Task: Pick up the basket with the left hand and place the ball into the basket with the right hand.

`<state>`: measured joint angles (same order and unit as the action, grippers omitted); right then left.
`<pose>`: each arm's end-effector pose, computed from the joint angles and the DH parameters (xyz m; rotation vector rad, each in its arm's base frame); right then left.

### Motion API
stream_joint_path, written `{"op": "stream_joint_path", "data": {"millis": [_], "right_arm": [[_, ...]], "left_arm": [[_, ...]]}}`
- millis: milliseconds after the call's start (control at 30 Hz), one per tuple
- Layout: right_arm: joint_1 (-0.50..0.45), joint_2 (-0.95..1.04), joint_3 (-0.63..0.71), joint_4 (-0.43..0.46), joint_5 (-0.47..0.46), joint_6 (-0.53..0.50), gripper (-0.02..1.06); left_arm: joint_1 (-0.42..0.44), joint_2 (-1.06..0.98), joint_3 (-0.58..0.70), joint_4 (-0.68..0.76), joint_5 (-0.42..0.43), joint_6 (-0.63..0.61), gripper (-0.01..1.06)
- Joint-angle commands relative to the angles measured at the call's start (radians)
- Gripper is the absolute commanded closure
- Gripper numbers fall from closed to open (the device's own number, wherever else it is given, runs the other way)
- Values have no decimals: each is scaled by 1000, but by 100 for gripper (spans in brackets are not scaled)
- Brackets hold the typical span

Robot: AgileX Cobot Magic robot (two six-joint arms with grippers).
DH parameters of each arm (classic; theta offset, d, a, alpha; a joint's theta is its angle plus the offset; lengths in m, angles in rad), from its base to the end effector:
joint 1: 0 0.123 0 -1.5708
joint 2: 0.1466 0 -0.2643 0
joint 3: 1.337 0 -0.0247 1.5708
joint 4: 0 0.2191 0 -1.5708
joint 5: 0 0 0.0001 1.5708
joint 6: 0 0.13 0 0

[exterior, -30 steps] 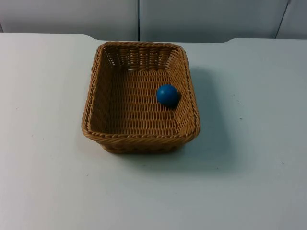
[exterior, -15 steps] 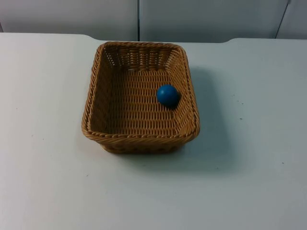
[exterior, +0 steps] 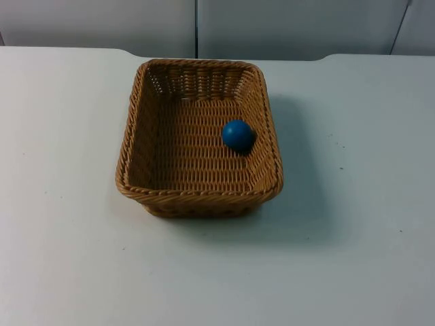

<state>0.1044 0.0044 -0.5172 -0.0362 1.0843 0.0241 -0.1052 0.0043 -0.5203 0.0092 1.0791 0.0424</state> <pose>0.0209 -0.0020 0.2463 -0.0800 2.0532 0.0364 0.0206 -0.0011 0.2477 0.1503 2.0413 -0.0282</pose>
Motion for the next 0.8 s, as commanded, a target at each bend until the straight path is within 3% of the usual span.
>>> {"op": "stream_joint_path", "data": {"millis": [0,233,767], "right_arm": [[-30,-4,9,-8,-4,3,-1],[-113,-4,9,-8,-4,3,-1],[-142,-4,9,-9,-6,3,-1]], "left_arm": [[4,-4,7,1,-2,-9,0],[85,-4,7,1,-2,-9,0],[88,-4,7,1,-2,-9,0]]}}
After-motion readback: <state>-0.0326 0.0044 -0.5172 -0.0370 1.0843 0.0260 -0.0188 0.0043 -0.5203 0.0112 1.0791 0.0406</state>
